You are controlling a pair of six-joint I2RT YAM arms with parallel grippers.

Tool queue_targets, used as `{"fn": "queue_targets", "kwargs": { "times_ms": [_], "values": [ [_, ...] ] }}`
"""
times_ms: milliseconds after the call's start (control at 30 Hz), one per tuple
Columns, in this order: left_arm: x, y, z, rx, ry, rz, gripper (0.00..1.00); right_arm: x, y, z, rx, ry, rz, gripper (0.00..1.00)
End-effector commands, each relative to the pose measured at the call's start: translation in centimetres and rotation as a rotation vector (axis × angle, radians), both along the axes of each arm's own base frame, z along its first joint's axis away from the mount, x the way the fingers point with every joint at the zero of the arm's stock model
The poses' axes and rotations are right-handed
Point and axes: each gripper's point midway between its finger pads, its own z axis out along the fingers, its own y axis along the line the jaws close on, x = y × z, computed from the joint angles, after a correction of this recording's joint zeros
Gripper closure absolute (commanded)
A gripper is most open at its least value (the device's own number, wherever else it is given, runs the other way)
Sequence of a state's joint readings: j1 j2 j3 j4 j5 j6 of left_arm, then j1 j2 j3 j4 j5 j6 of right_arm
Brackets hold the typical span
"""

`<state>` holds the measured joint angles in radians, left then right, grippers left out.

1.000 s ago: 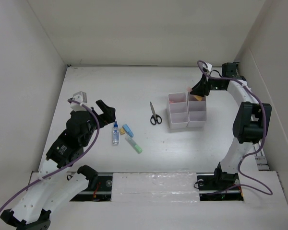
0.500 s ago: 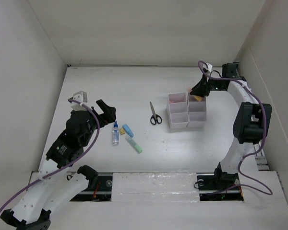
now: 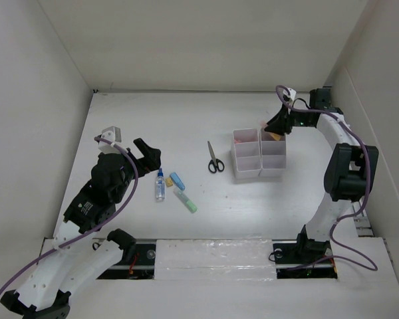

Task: Sort the stationery into containers
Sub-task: Place the pen in the storage box, then pick up the pen from the center of the board.

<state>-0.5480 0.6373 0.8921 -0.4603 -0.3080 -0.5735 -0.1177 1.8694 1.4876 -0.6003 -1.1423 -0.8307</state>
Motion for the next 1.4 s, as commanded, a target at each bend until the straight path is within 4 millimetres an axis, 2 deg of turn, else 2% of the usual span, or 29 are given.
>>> {"fn": "queue_targets", "kwargs": {
  "times_ms": [0, 333, 400, 433, 467, 500, 533, 567, 600, 633, 667, 700, 733, 767, 800, 833, 867, 900, 933, 967, 1033, 1067, 1100, 1167, 1200, 1233, 1267, 1300, 1367],
  "values": [
    [0.2, -0.3, 0.7, -0.008, -0.034, -0.014, 0.00, -0.9, 0.5, 3.6, 0.034, -0.106, 0.036, 0.63],
    [0.2, -0.3, 0.7, -0.008, -0.034, -0.014, 0.00, -1.2, 1.0, 3.4, 0.044, -0.098, 0.050, 0.58],
    [0.2, -0.3, 0.7, -0.008, -0.034, -0.014, 0.00, -1.3, 1.2, 4.0, 0.062, -0.109, 0.065, 0.58],
    [0.2, -0.3, 0.7, -0.008, -0.034, -0.014, 0.00, -1.6, 1.4, 4.9, 0.073, -0.117, 0.069, 0.52],
    [0.2, 0.0, 0.7, -0.004, -0.036, -0.001, 0.00, -1.7, 1.8, 5.5, 0.076, -0.129, 0.076, 0.51],
    [0.1, 0.4, 0.7, 0.001, -0.039, 0.018, 0.00, -2.0, 3.3, 6.0, 0.068, -0.142, 0.100, 0.15],
    [0.2, 0.7, 0.8, -0.011, -0.039, 0.041, 0.00, -1.9, 4.2, 6.0, 0.046, -0.143, 0.086, 0.00],
    [0.1, 1.2, 0.3, -0.001, -0.022, 0.067, 0.00, -2.1, 5.3, 7.5, 0.048, -0.092, 0.013, 0.00],
    [0.3, 2.3, 0.1, 0.010, -0.018, 0.129, 0.00, -0.2, 6.8, 7.9, -0.047, -0.183, -0.095, 0.00],
    [0.2, 2.8, 0.3, 0.006, -0.016, 0.163, 0.00, -0.3, 7.4, 7.1, -0.072, -0.174, -0.171, 0.00],
    [0.2, 3.3, 0.4, -0.011, -0.014, 0.201, 0.00, -1.1, 8.2, 9.4, -0.036, -0.196, -0.238, 0.00],
    [0.2, 4.0, -0.3, 0.012, 0.010, 0.237, 0.00, -1.1, 9.1, 11.5, 0.006, -0.268, -0.272, 0.00],
    [0.1, 4.2, 0.0, 0.007, 0.009, 0.250, 0.00, -1.6, 9.8, 10.8, 0.010, -0.251, -0.366, 0.00],
    [0.1, 4.2, 0.0, 0.007, 0.009, 0.250, 0.00, -2.3, 10.3, 11.9, 0.047, -0.253, -0.408, 0.00],
    [0.2, 4.3, 0.0, 0.000, 0.006, 0.264, 0.00, -3.8, 10.5, 14.2, 0.099, -0.271, -0.441, 0.00],
    [0.2, 4.3, 0.0, 0.000, 0.006, 0.264, 0.00, -3.5, 10.0, 15.3, 0.124, -0.293, -0.589, 0.00],
    [0.2, 4.3, 0.0, 0.000, 0.006, 0.264, 0.00, -4.2, 10.0, 15.1, 0.129, -0.281, -0.632, 0.00],
    [0.2, 4.3, 0.0, 0.000, 0.006, 0.264, 0.00, -5.1, 9.9, 16.8, 0.151, -0.316, -0.658, 0.00],
    [0.2, 4.3, 0.0, 0.000, 0.006, 0.264, 0.00, -5.3, 9.6, 16.5, 0.149, -0.310, -0.721, 0.00],
    [0.2, 4.5, 0.1, -0.006, 0.004, 0.277, 0.00, -6.6, 11.5, 16.9, 0.161, -0.313, -0.683, 0.00],
    [0.0, 4.8, 0.1, -0.003, 0.002, 0.285, 0.00, -8.1, 14.0, 16.9, 0.182, -0.293, -0.635, 0.00],
    [-0.1, 5.1, 0.0, 0.006, 0.006, 0.296, 0.00, -10.1, 16.9, 17.6, 0.226, -0.291, -0.563, 0.00],
    [-0.1, 5.0, 0.4, -0.010, -0.001, 0.300, 0.00, -11.4, 18.6, 16.8, 0.238, -0.287, -0.507, 0.00],
    [-0.3, 5.6, 0.5, -0.011, -0.006, 0.327, 0.00, -14.4, 21.6, 17.6, 0.324, -0.281, -0.435, 0.00],
    [-0.3, 5.6, 0.5, -0.011, -0.006, 0.327, 0.00, -17.4, 24.2, 17.8, 0.332, -0.259, -0.308, 0.00],
    [-0.4, 5.6, 0.7, -0.026, -0.013, 0.330, 0.00, -18.3, 25.4, 17.3, 0.318, -0.227, -0.253, 0.00],
    [-0.4, 5.6, 0.7, -0.026, -0.013, 0.330, 0.00, -17.9, 26.4, 15.8, 0.299, -0.150, -0.262, 0.00],
    [-0.5, 5.9, 0.5, -0.016, -0.008, 0.340, 0.00, -19.2, 27.3, 14.4, 0.258, -0.100, -0.192, 0.00],
    [-0.6, 5.9, 0.7, -0.033, -0.016, 0.343, 0.00, -19.3, 28.3, 12.6, 0.263, -0.047, -0.205, 0.00]
  ]
}}
